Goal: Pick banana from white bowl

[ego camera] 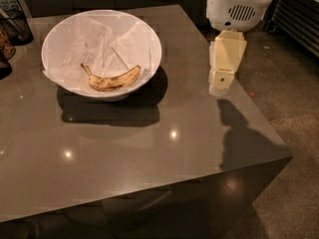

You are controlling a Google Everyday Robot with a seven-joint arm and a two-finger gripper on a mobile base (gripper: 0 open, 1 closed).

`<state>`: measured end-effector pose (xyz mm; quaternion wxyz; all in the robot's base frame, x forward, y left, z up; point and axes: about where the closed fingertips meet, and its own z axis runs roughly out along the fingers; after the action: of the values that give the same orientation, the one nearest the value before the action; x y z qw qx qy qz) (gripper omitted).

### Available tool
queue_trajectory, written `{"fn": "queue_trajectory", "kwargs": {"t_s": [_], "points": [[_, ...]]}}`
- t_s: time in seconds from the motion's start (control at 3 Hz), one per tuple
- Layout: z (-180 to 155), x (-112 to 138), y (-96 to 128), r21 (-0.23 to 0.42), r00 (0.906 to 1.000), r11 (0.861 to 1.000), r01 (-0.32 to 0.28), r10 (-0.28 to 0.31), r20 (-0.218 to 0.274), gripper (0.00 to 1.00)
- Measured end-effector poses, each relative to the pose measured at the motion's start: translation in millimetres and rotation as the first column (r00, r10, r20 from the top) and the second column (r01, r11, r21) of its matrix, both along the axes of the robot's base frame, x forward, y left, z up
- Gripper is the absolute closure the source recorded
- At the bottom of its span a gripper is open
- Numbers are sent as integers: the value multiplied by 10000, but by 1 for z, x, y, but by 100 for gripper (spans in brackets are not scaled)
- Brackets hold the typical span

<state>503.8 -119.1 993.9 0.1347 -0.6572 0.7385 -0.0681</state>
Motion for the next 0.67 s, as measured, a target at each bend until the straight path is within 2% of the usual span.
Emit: {"fn": "queue_trajectory", "kwargs": {"t_s": [0.33, 0.67], "points": [[0, 21, 40, -220, 9947, 9945, -1024, 1023, -30, 0], [0, 43, 83, -453, 9778, 9768, -2095, 2097, -10, 0]]}}
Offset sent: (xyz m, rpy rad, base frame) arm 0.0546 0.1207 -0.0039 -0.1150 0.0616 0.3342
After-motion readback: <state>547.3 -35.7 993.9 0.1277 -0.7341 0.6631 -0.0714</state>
